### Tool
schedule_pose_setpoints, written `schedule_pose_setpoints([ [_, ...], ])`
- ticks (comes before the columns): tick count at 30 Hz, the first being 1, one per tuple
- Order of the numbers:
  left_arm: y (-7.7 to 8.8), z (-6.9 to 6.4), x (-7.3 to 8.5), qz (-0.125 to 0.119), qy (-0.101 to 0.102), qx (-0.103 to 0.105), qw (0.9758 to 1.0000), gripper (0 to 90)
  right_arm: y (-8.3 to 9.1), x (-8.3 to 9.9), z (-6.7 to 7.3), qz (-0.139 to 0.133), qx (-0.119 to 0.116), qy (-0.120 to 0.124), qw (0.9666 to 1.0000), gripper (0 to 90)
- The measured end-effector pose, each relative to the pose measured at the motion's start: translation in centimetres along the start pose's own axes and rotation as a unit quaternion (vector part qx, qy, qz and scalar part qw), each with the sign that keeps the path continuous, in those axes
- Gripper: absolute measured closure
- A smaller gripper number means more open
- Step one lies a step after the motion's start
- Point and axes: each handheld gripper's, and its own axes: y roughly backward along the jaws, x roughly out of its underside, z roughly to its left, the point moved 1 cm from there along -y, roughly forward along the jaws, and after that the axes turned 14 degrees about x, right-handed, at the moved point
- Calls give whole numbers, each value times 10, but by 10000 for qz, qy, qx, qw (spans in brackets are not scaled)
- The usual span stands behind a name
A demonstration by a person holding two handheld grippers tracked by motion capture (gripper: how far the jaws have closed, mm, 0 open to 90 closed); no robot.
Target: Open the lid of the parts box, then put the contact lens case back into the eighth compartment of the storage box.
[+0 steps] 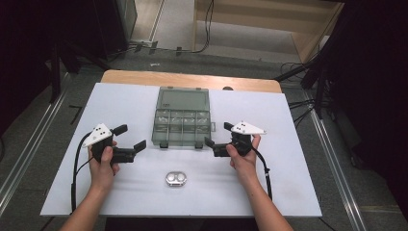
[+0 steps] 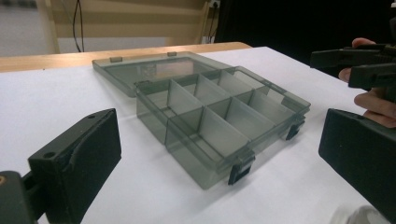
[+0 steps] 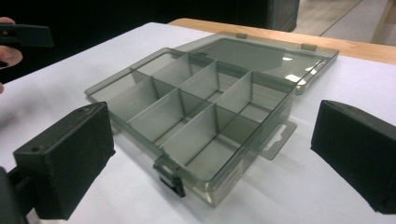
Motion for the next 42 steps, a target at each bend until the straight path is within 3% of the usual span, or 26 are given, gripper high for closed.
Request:
schedule_pose_setpoints([
  [21,31,-10,5,-204,12,-104,9997,0,17,0,11,-43,-250,154,9996,0],
  [26,34,-11,11,-122,40,-108,9999,0,17,-3,17,-28,-317,203,9993,0],
  [42,48,-23,24,-72,13,-165,9998,0,21,-10,44,98,-801,666,9945,0],
])
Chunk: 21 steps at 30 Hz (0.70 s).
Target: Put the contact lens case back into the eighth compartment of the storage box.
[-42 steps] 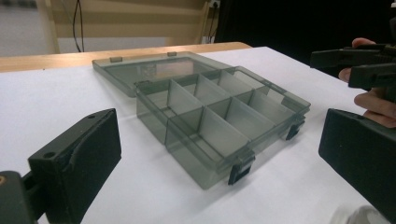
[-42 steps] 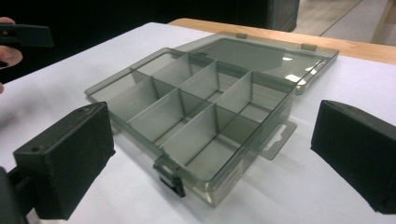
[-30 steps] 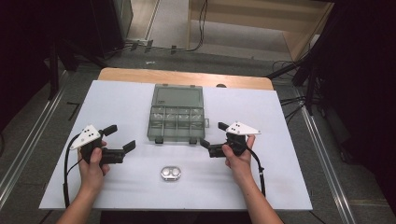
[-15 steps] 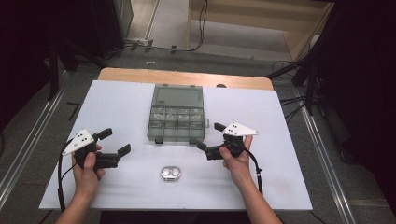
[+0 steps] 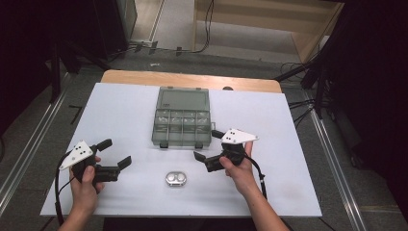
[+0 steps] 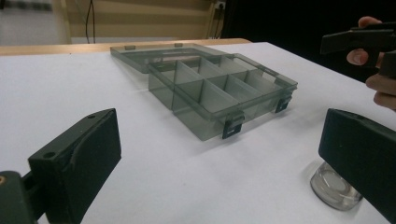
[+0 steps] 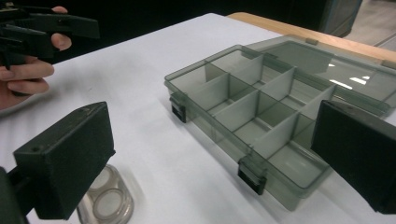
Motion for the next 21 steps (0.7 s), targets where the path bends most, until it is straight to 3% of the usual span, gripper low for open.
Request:
schedule_pose_setpoints([
  [8,7,-3,4,-14,-33,-128,9999,0,-4,-3,15,110,-305,234,9992,0],
  [21,17,-7,12,20,-68,-227,9997,0,-8,-3,32,281,-535,491,9970,0],
])
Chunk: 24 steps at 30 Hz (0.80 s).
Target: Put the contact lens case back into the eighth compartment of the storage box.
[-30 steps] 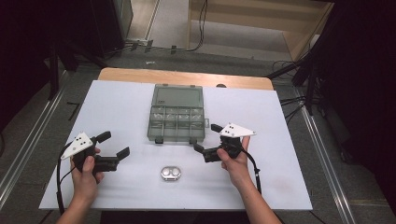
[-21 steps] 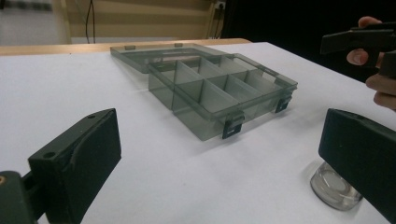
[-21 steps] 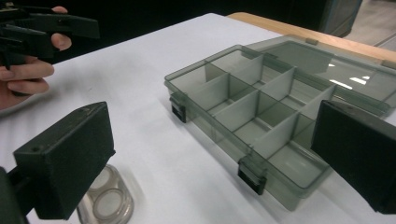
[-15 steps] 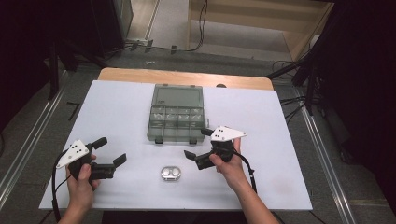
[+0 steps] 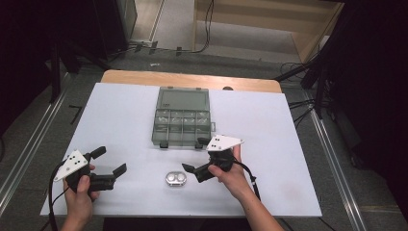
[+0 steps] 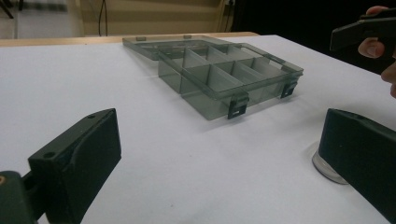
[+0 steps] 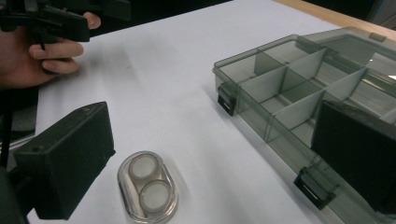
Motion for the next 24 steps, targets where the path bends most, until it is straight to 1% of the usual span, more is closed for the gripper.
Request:
schedule_pose_setpoints([
  [8,3,2,2,-2,9,-53,10000,0,-6,0,11,148,-190,206,9995,0],
  [9,3,2,2,0,7,-64,10000,0,-7,-1,13,164,-241,205,9994,0],
  [11,3,2,3,-10,20,-73,10000,0,-8,-1,16,197,-302,277,9990,2],
  [12,3,3,3,-4,23,-82,10000,0,-9,-1,18,201,-300,318,9988,36],
  [13,3,3,3,8,20,-95,10000,0,-9,-1,20,195,-275,342,9988,46],
  [15,3,3,4,1,33,-94,10000,0,-10,-1,23,239,-360,418,9982,46],
  [17,2,3,4,38,1,-100,9999,0,-12,0,26,285,-397,448,9978,46],
  [22,1,4,4,57,-7,-103,9999,0,-18,2,32,514,-547,514,9959,55],
  [24,1,5,5,85,-15,-106,9999,0,-21,3,34,571,-585,580,9950,55],
])
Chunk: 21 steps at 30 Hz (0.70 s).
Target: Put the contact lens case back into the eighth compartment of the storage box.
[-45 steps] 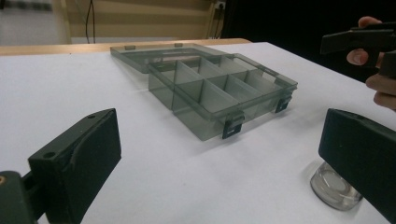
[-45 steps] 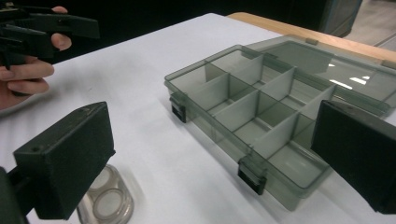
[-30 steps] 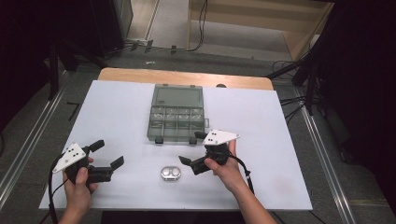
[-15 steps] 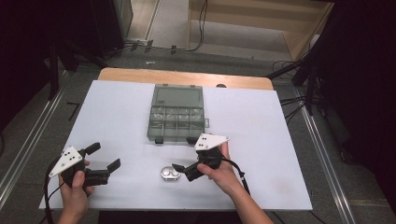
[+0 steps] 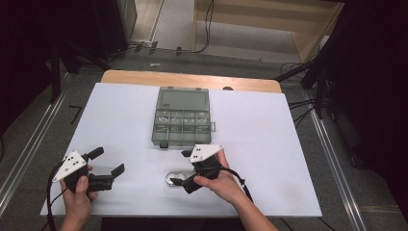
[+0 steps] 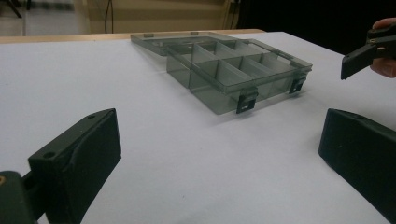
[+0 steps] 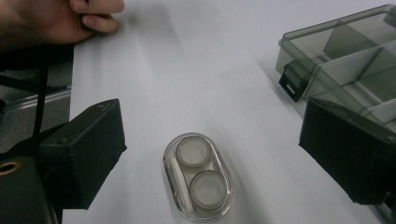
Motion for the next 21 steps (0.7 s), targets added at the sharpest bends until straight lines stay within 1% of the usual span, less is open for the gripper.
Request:
schedule_pose_setpoints([
  [2,-1,1,1,9,11,20,10000,0,-2,1,2,85,-1,64,9999,68],
  [4,-1,1,1,-4,9,28,10000,0,-4,2,4,130,43,175,9998,106],
  [8,-1,2,2,10,-1,28,10000,0,-8,4,7,257,-3,321,9992,112],
  [15,-2,1,2,44,-44,43,10000,0,-15,7,11,435,-9,483,9979,117],
  [18,-2,1,3,28,-15,59,10000,0,-18,9,11,520,-13,516,9973,128],
  [21,-2,2,3,37,-25,66,10000,0,-21,12,11,592,-14,551,9967,165],
])
